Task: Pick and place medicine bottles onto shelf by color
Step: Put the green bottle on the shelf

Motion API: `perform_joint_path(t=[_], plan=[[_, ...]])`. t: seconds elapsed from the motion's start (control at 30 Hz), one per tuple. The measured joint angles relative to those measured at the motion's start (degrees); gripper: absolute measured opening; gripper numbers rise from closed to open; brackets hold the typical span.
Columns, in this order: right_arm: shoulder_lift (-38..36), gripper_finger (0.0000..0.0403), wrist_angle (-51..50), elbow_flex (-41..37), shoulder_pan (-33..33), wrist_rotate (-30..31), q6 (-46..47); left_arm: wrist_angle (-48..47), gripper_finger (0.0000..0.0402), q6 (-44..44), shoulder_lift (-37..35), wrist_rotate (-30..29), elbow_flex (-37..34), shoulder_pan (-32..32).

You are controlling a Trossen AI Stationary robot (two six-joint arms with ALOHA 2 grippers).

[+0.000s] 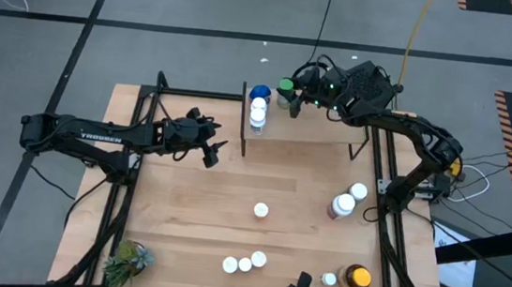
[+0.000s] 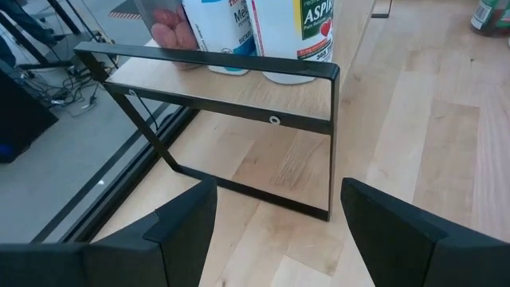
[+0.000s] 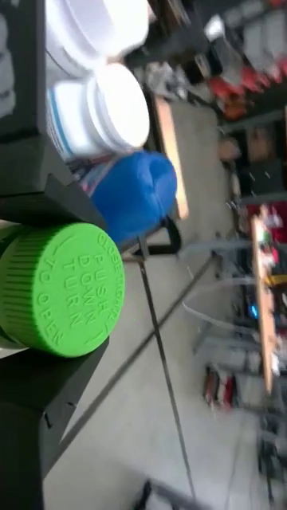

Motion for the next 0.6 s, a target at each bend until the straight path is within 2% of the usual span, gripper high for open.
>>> perform_joint_path(t=[0.23,0.6], plan=[[0.00,0.0192,-10.04,5.96,-0.96,-8.68,-5.72,-0.59,0.0273,0.00,0.00,0.02,0.00,0.00],[-0.04,0.0192,-11.66,6.47,-3.84,-19.08,-12.59,-1.22,0.0273,-0.02,0.00,0.04,0.00,0.00]])
